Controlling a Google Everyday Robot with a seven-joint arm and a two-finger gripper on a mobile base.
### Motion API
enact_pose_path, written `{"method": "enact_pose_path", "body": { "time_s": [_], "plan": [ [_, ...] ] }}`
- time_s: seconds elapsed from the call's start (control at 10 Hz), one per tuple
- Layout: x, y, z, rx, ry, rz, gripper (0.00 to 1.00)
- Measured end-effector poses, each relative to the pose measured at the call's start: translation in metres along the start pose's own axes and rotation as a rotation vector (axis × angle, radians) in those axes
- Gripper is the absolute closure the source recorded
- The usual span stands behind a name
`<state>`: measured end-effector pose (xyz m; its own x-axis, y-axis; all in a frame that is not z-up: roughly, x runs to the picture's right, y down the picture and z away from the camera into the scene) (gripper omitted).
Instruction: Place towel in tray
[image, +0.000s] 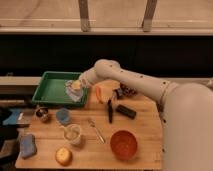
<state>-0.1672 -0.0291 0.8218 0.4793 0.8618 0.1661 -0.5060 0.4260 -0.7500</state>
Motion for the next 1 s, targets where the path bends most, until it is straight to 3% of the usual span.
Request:
{"method": "enact_pose_path", "body": {
  "time_s": [0.3, 0.5, 1.0],
  "plan": [
    [-0.021, -0.013, 0.044, -0.042, 0.005, -0.038, 1.00],
    [-0.024, -0.019, 0.052, -0.052, -0.002, -0.045, 0.96],
    [-0.024, -0.018, 0.053, -0.054, -0.001, -0.045, 0.47]
  ]
}}
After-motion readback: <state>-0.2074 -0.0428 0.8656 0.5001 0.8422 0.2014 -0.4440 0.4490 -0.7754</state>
